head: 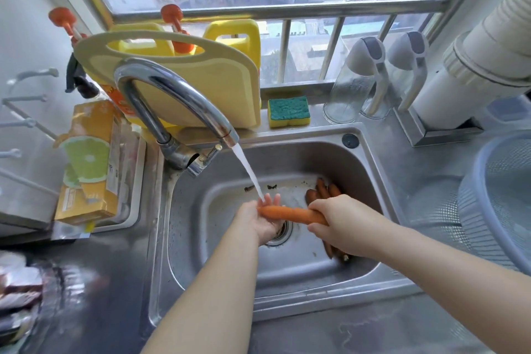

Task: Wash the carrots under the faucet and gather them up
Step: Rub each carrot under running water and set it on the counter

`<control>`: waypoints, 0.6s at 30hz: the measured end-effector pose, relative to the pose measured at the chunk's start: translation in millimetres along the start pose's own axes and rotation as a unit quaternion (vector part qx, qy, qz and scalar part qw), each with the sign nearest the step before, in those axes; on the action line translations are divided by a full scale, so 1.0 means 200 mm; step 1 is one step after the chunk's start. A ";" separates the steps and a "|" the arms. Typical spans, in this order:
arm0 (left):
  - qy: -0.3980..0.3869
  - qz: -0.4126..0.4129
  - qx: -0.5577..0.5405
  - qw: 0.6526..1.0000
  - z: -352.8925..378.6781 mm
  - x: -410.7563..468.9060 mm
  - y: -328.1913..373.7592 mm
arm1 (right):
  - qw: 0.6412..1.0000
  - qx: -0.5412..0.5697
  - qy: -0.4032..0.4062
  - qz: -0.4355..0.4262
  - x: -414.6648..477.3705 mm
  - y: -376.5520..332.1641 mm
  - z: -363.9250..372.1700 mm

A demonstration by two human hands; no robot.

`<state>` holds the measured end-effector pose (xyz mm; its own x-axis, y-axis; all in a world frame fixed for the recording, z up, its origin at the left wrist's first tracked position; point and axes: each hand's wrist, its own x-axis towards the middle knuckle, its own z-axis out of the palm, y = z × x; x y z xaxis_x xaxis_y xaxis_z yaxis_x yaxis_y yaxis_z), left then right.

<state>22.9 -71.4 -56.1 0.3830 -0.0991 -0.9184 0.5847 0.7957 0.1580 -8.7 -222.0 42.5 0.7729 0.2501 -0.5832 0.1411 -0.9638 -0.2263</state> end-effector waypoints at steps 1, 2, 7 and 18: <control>-0.004 -0.017 -0.007 1.000 0.00 -0.01 0.00 | 1.000 -0.024 0.011 -0.003 -0.01 0.00 -0.01; -0.002 -0.027 -0.014 1.000 0.00 -0.01 0.00 | 0.999 -0.047 0.025 -0.005 -0.03 -0.01 -0.01; 0.028 -0.046 -0.089 0.995 0.02 0.01 0.00 | 0.986 -0.137 0.086 -0.029 -0.05 -0.02 0.04; -0.049 -0.090 0.098 0.990 -0.04 -0.02 -0.01 | 0.994 0.089 0.049 0.031 0.00 0.12 0.01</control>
<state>15.7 -67.7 -55.9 0.3220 -0.2950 -0.8996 0.7737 0.6297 0.0704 -7.8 -244.6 35.5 0.8343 0.1717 -0.5238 -0.0137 -0.9435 -0.3310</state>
